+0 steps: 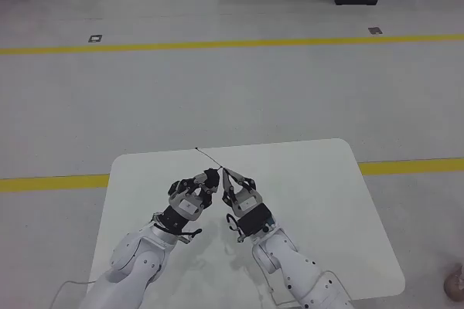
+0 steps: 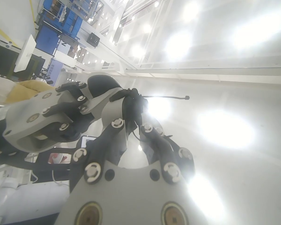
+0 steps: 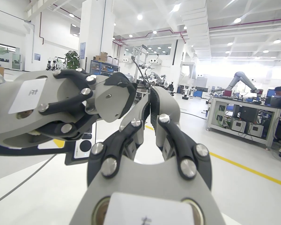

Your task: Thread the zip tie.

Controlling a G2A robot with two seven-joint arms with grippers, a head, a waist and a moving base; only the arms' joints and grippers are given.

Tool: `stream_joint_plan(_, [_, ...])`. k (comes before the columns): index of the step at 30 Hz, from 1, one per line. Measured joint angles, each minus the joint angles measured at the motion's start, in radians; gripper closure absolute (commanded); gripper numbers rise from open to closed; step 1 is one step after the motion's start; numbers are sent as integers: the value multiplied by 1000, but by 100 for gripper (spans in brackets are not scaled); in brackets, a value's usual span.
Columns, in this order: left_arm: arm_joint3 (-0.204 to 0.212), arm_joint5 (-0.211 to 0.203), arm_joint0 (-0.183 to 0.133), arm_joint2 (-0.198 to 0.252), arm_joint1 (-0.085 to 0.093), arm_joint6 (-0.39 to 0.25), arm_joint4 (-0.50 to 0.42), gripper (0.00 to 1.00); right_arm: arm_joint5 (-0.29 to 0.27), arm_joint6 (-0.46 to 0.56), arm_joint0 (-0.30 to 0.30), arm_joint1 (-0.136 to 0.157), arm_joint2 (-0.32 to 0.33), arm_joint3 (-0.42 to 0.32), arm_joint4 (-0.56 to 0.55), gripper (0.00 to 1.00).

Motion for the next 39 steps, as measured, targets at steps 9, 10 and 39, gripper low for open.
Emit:
stream_joint_plan(9, [-1, -3, -8, 1, -4, 3, -4, 100, -4, -5, -4, 7, 5, 8, 0, 100])
stream_joint_plan(10, [-1, -3, -9, 1, -5, 3, -5, 100, -4, -5, -5, 8, 4, 9, 0, 100])
stream_joint_plan(39, [-17, -7, -19, -9, -16, 5, -11, 100, 17, -6, -18, 31, -16, 22, 0, 100])
